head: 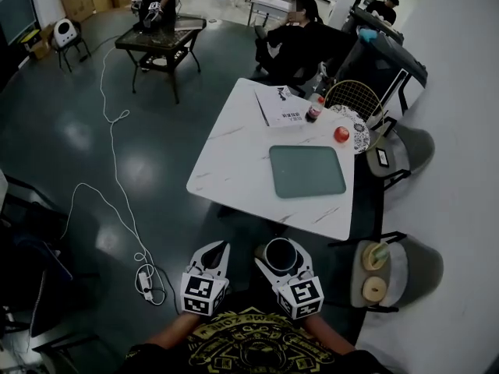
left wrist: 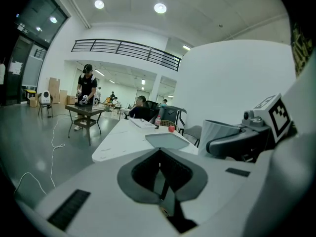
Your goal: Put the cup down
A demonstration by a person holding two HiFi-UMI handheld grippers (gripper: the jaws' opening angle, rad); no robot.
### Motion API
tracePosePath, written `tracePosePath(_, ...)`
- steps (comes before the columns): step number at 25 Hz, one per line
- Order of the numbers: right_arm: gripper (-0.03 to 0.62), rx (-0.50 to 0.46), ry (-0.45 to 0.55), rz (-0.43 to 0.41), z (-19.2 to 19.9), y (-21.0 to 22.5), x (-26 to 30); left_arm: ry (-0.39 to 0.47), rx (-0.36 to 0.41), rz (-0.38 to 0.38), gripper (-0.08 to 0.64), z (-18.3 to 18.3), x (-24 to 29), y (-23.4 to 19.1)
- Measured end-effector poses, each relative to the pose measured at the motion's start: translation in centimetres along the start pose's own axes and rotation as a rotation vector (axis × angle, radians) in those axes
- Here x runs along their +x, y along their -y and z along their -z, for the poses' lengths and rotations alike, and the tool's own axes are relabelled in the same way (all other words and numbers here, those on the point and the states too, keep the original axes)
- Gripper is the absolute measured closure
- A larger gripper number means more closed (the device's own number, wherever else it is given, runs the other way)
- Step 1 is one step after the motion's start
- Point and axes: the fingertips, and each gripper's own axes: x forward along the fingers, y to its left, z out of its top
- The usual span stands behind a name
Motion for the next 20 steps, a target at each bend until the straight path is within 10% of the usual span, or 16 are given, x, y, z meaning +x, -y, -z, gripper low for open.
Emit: tracePosePath(20, 0.215, 0.001, 0.023, -0.039, -2.6, 7.6, 4.6, -0.007, 0.014, -0.043, 0.551, -3.7, 7.4, -0.9)
